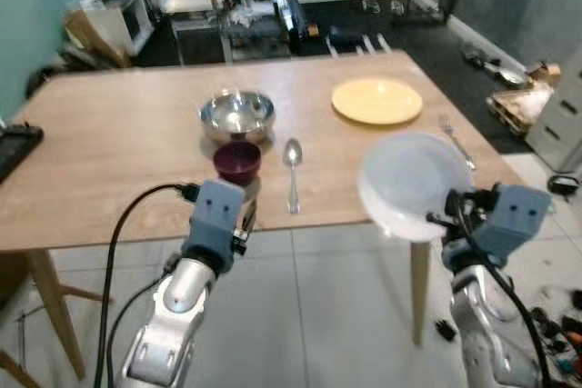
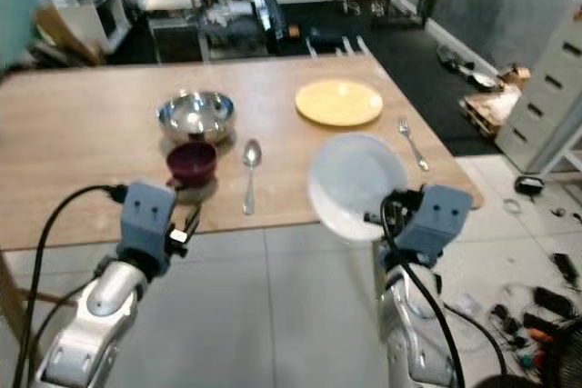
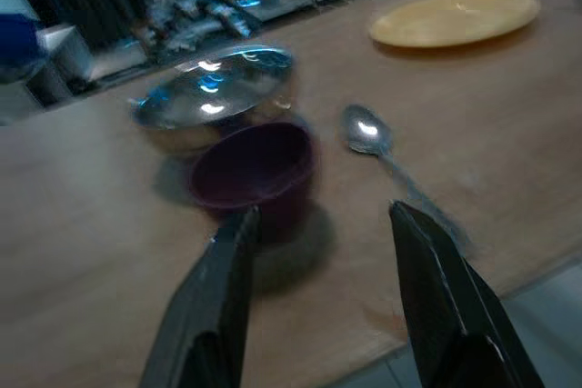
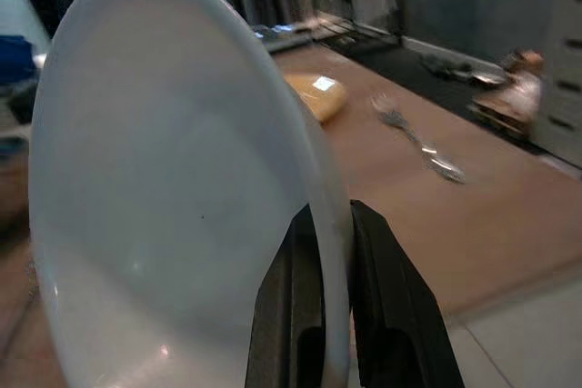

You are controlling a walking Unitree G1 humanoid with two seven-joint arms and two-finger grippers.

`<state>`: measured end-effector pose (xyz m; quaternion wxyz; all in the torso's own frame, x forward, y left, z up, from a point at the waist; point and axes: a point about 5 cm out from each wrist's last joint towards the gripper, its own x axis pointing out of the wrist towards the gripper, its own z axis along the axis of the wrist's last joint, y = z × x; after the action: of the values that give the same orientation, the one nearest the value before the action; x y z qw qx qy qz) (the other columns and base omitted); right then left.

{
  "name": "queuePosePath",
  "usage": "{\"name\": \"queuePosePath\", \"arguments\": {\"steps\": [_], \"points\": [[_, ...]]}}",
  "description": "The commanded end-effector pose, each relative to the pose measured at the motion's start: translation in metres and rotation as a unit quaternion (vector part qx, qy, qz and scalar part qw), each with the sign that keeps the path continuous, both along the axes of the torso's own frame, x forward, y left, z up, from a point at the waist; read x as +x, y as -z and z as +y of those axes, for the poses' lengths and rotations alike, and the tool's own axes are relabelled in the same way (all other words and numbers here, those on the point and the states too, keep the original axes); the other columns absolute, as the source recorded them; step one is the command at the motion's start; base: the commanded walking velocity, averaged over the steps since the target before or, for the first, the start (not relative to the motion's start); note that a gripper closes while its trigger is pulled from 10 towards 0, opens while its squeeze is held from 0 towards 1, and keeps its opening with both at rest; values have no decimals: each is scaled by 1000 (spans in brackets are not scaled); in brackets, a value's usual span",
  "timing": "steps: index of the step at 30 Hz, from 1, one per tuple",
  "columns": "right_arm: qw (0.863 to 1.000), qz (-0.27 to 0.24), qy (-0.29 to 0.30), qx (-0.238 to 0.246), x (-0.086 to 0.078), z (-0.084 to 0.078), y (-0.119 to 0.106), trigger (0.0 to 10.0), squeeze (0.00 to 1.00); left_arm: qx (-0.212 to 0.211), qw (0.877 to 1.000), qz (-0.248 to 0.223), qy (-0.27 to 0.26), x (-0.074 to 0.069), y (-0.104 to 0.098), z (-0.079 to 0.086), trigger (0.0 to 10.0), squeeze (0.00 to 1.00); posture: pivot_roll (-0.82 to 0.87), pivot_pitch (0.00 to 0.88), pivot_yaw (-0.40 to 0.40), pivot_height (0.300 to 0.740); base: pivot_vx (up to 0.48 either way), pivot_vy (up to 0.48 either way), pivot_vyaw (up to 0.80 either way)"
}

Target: Setting the table

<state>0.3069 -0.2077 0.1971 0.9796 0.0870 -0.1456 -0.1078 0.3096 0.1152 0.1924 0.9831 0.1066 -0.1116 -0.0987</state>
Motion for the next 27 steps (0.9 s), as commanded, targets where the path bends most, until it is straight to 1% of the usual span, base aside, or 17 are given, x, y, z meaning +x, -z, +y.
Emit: {"name": "queuePosePath", "arguments": {"steps": [1,13,14,17,20,22,24,25,26,27], "points": [[1000,-1,-16,0,1,10,0,10000,0,7,1000,16,-19,-1,8,11,10000,0,28,95,112,740,465,0,0],[1000,0,-12,-3,1,10,1,10000,0,8,1000,16,-17,-1,8,10,10000,0,28,99,113,740,465,0,0],[1000,1,-3,-7,0,8,1,10000,0,6,1000,18,-12,-1,8,10,10000,0,28,99,113,740,454,0,0],[1000,0,16,-5,0,4,0,10000,0,12,1000,19,-3,-3,8,8,10000,0,29,102,114,740,0,0,0],[998,-1,59,-5,1,-9,-3,10000,0,30,999,5,41,-9,1,6,10000,0,29,103,113,740,0,0,0],[997,11,82,-5,3,-17,-3,10000,0,31,998,2,61,-11,-4,8,10000,0,34,103,112,740,0,0,0],[995,24,97,15,5,-25,-1,10000,0,26,996,5,90,-14,-11,13,10000,0,38,102,110,740,0,0,0],[993,38,105,28,7,-29,2,10000,0,36,993,4,113,-16,-16,15,10000,0,47,99,105,740,0,0,0],[993,38,105,28,7,-29,2,10000,0,36,993,4,113,-16,-16,15,10000,0,47,99,105,740,0,0,0],[992,47,108,44,9,-33,3,10000,0,47,990,3,135,-18,-21,18,10000,0,47,99,105,740,0,0,0]]}}
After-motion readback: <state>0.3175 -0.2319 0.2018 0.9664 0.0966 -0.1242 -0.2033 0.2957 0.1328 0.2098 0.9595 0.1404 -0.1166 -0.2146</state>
